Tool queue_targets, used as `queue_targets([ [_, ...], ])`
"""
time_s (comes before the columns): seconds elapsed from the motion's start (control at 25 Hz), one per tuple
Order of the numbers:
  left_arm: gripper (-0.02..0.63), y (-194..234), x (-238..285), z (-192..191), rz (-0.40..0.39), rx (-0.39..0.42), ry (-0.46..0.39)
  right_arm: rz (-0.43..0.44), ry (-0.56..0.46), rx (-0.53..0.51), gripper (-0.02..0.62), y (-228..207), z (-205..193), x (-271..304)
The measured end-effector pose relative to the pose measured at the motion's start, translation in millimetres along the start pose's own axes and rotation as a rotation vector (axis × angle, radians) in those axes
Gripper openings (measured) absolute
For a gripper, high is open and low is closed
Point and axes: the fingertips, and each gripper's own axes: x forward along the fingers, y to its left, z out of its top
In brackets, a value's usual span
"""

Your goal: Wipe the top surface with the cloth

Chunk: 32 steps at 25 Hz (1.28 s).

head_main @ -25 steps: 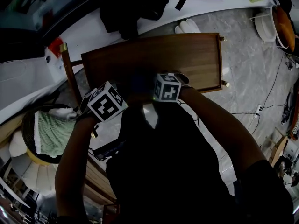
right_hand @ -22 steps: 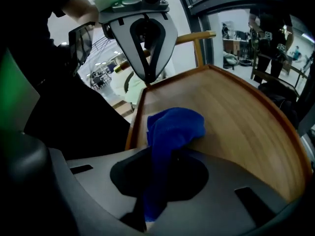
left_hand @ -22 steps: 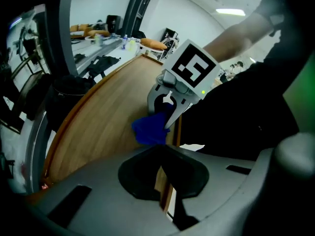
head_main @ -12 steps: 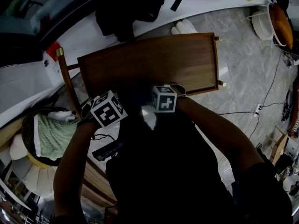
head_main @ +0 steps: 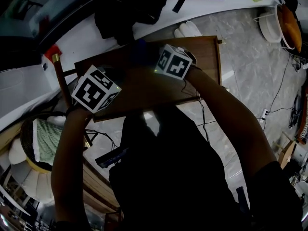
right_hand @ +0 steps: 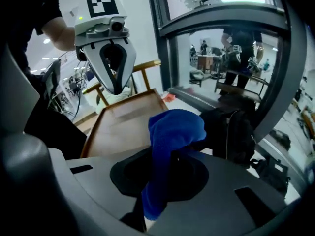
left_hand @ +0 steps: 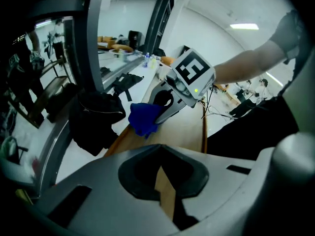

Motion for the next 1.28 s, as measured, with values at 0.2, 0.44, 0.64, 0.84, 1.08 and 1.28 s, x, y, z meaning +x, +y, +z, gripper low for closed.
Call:
queue_targets([
  [0.2,0.009,24.9,6.0,17.5,0.046,0.009,0.018,-0.035,0.069,-0.005,0.063,-37.2,-12.2,8.5],
  [0.44,0.009,16.7,21.4,21.3,0.023,0.018,0.04,-0.035,0.077,0.013,0.063,-41.8,-16.1,13.8],
  [0.64,0.009,2.7,30.4,12.7,-0.008,0.01,0.058,0.017,0.107,-0.015,0.063,-25.5,-21.6,16.7],
  [0.84,0.009,-14.7,36.8,-6.0,-0.046,0.007,0.079,0.093,0.128,-0.079,0.063,22.8,-36.4,20.9],
  [1.08,0.009,-41.2,40.7,-23.0,-0.09,-0.005,0.077,0.178,0.138,-0.097,0.063,91.2,-58.3,19.5],
  [1.28,0.009,-70.7,51.4,-36.3,-0.149,-0.002,0.106,0.247,0.147,-0.089,0.063,135.0,-73.1,16.4],
])
